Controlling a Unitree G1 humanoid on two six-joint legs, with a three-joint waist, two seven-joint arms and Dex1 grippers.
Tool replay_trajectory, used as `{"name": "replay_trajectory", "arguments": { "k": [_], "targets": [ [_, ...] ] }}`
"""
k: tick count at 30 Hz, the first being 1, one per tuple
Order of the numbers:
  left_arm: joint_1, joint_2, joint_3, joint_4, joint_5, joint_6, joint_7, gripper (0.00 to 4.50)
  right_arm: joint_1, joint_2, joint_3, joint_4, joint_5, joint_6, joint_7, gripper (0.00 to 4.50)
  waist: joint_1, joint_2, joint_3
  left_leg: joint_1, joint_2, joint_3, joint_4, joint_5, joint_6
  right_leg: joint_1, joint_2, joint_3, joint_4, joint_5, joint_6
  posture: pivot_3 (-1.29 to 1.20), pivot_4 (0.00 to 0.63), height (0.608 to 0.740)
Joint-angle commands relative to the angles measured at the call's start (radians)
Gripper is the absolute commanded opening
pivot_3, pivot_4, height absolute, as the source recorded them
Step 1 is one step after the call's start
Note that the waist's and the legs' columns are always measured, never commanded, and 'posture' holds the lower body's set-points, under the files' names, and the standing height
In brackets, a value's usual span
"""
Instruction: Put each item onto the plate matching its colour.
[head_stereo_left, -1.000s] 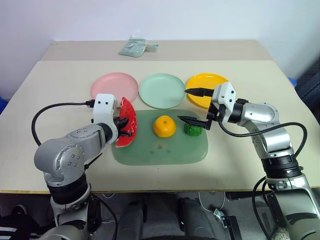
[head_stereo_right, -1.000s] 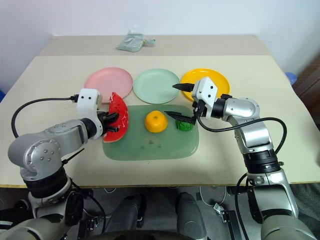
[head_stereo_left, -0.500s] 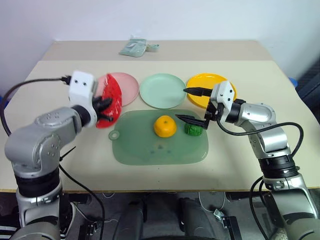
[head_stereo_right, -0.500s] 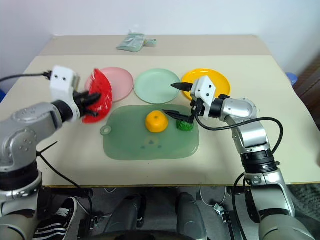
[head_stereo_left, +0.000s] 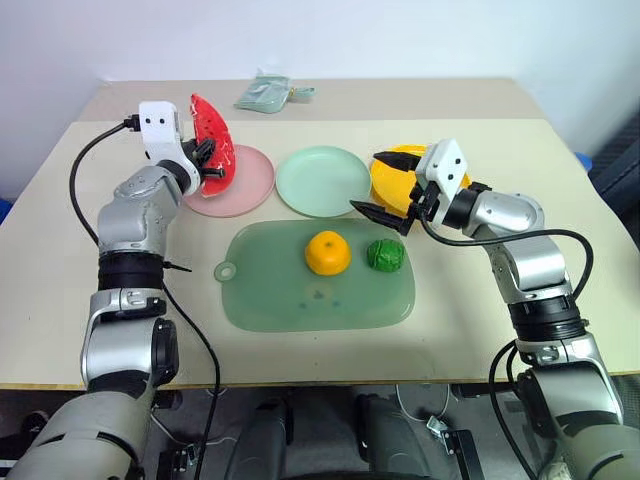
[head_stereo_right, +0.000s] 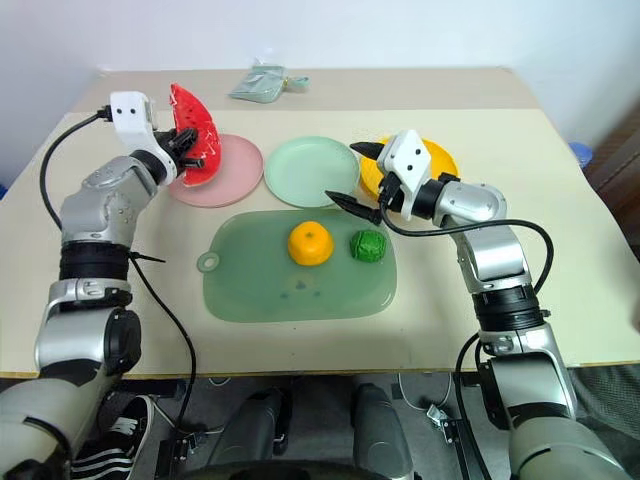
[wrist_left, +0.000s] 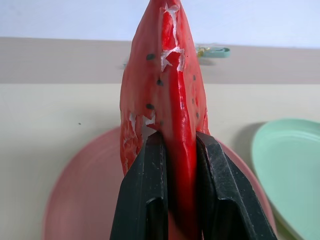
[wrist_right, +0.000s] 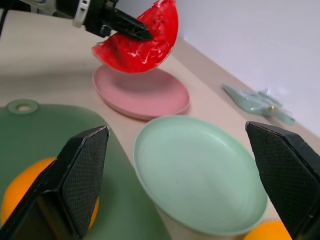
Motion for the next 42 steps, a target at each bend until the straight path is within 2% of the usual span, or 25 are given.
{"name": "replay_trajectory", "arguments": {
  "k": [1, 6, 7, 12, 17, 25, 32, 38, 42],
  "targets": [
    [-0.051, 0.002, -0.007, 0.068, 0.026, -0.128, -0.046, 1.55, 0.002, -0.009, -0.026, -0.063, 0.009, 0.001, -0.009, 4.50, 0.000, 0.000, 0.000, 0.000, 0.000, 0.000, 0.000, 0.000, 0.000, 0.000, 0.000, 0.000, 0.000, 0.000, 0.000, 0.00, 0.150, 0.738],
    [-0.059, 0.001, 0.001, 0.085, 0.027, -0.164, -0.063, 4.09, 0.013, -0.015, -0.031, -0.082, 0.012, 0.015, -0.014, 4.50, 0.001, 0.000, 0.000, 0.000, 0.000, 0.000, 0.000, 0.000, 0.000, 0.000, 0.000, 0.000, 0.000, 0.000, 0.000, 0.00, 0.150, 0.738],
    [-0.054, 0.003, 0.007, 0.065, 0.016, -0.150, -0.072, 4.47, 0.014, -0.016, -0.033, -0.082, 0.012, 0.018, -0.016, 4.50, 0.001, 0.000, 0.000, 0.000, 0.000, 0.000, 0.000, 0.000, 0.000, 0.000, 0.000, 0.000, 0.000, 0.000, 0.000, 0.00, 0.150, 0.738],
    [0.004, 0.030, 0.039, -0.133, -0.063, -0.058, -0.147, 4.47, 0.014, -0.021, -0.041, -0.082, 0.025, 0.036, -0.008, 4.50, -0.001, 0.000, 0.000, 0.000, 0.000, 0.000, 0.001, 0.000, 0.000, 0.000, 0.000, 0.000, 0.001, 0.000, 0.000, 0.00, 0.150, 0.738],
    [0.146, 0.138, 0.044, -0.443, -0.214, 0.110, -0.359, 4.47, 0.029, -0.043, -0.039, -0.115, 0.061, 0.069, 0.045, 4.50, -0.008, 0.000, 0.000, 0.000, 0.001, 0.000, -0.001, 0.000, 0.000, -0.001, 0.000, 0.000, 0.001, 0.000, 0.000, 0.00, 0.150, 0.738],
    [0.452, 0.325, 0.074, -0.777, -0.454, 0.310, -0.659, 4.47, -0.006, -0.047, -0.025, -0.162, 0.125, 0.221, 0.065, 4.50, -0.006, 0.000, 0.000, 0.000, 0.001, 0.000, 0.000, 0.000, 0.000, 0.000, 0.000, 0.001, 0.001, 0.000, 0.000, 0.00, 0.150, 0.738],
    [0.604, 0.393, 0.123, -0.922, -0.577, 0.386, -0.718, 4.47, 0.007, -0.057, 0.008, -0.180, 0.106, 0.223, 0.091, 4.50, 0.001, 0.000, 0.000, 0.000, 0.001, -0.001, 0.001, 0.000, 0.001, 0.001, 0.000, 0.000, 0.001, 0.000, 0.000, 0.00, 0.150, 0.738],
    [0.699, 0.393, 0.147, -0.969, -0.577, 0.274, -0.806, 4.47, 0.005, -0.069, 0.035, -0.226, 0.111, 0.270, 0.116, 4.50, -0.002, 0.001, 0.000, 0.001, 0.001, 0.000, 0.000, 0.000, 0.001, 0.000, 0.000, 0.000, 0.001, 0.000, -0.001, 0.00, 0.150, 0.738],
    [0.734, 0.415, 0.165, -0.945, -0.554, 0.213, -0.861, 4.47, -0.017, -0.061, 0.106, -0.289, 0.080, 0.365, 0.086, 4.50, -0.002, 0.001, 0.000, 0.001, 0.001, 0.000, 0.000, 0.000, 0.001, 0.000, 0.000, 0.000, 0.001, -0.001, -0.001, 0.00, 0.150, 0.738]
  ]
}}
